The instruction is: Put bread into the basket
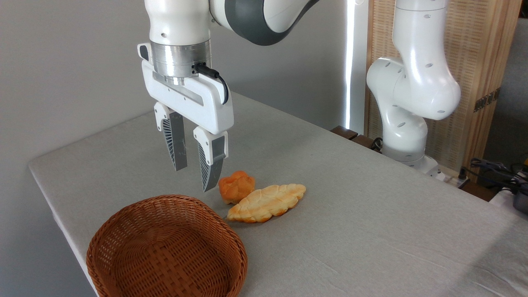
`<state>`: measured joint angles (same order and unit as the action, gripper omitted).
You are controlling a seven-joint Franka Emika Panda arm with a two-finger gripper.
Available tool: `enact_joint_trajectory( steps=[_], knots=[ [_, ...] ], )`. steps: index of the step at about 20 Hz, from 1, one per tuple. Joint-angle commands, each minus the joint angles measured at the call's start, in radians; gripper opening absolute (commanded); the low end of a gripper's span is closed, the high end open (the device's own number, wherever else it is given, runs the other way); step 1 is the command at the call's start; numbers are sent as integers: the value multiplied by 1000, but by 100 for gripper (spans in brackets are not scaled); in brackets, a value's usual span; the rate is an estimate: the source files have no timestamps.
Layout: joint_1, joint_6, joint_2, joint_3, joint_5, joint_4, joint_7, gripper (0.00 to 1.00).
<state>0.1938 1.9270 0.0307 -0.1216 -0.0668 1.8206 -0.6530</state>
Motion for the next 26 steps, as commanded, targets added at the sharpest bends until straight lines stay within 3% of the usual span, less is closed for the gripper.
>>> enact_joint_trajectory(
  steps=[1, 26],
  knots=[
    [1, -84, 2, -9, -11, -18, -8, 100],
    [3, -86, 0, -1, -1, -18, -19, 100]
  ],
)
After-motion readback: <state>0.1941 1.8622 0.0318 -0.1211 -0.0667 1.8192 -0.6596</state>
